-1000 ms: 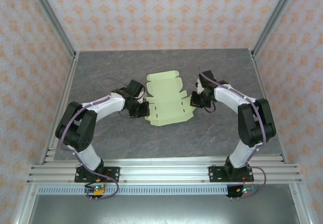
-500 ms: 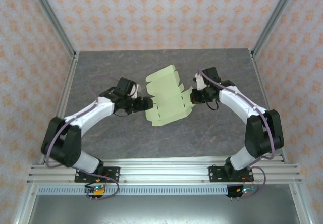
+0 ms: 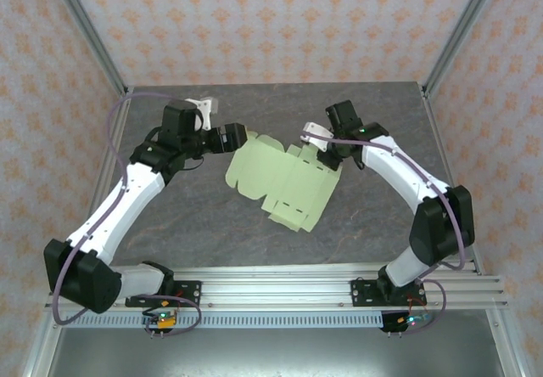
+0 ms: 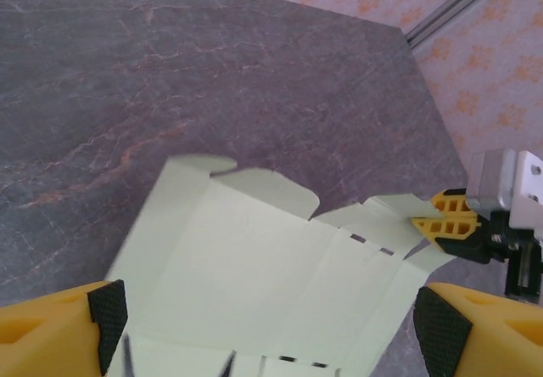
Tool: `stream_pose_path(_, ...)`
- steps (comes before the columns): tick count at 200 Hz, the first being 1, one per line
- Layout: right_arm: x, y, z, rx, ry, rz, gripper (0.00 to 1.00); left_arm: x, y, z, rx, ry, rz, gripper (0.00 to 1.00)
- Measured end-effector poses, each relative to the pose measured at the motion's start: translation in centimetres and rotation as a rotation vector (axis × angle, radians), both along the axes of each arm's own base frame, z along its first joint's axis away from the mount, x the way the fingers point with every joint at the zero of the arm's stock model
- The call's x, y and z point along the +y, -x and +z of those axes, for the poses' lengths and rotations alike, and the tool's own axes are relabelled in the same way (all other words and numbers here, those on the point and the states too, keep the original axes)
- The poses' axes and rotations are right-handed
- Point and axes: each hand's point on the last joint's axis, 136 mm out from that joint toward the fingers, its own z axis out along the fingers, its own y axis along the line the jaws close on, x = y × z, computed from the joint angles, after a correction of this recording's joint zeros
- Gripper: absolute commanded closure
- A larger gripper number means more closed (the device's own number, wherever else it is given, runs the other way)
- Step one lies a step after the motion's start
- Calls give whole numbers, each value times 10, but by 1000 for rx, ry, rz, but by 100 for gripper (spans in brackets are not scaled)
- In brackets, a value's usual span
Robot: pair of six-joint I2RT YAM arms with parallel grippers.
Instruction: Fold the paper box
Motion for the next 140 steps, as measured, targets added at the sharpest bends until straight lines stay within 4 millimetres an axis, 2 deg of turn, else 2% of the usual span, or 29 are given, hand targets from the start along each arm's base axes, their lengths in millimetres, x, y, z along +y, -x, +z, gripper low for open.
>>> stream_pose_path(23, -3, -6, -13, -36, 131, 159, 88, -6, -10, -31, 77, -23, -19, 10)
stream_pose_path(33, -2, -8, -16, -50, 164, 220, 77, -9, -13, -45, 110, -27, -34, 10)
stream_pose_path(46, 1, -11, -19, -71, 194, 309, 74, -13, -17, -59, 143, -26, -47, 10)
stream_pose_path(58, 8, -12, -22, -86, 201, 379, 66, -16, -19, -69, 159, -19, -59, 10)
stream_pose_path(85, 27, -19, -26, -104, 164, 430, 62, -23, -25, -89, 194, 5, -67, 10)
stream_pose_path(99, 35, -25, -19, -108, 96, 363, 60, -26, -30, -96, 201, 18, -64, 10)
stream_pose_path(118, 36, -39, -2, -96, -46, 146, 58, -29, -36, -105, 215, 32, -62, 10)
stream_pose_path(132, 22, -46, 10, -59, -173, -77, 56, -31, -39, -116, 241, 35, -61, 10)
stream_pose_path(140, 6, -49, 16, -34, -254, -231, 55, -32, -41, -122, 258, 37, -55, 10)
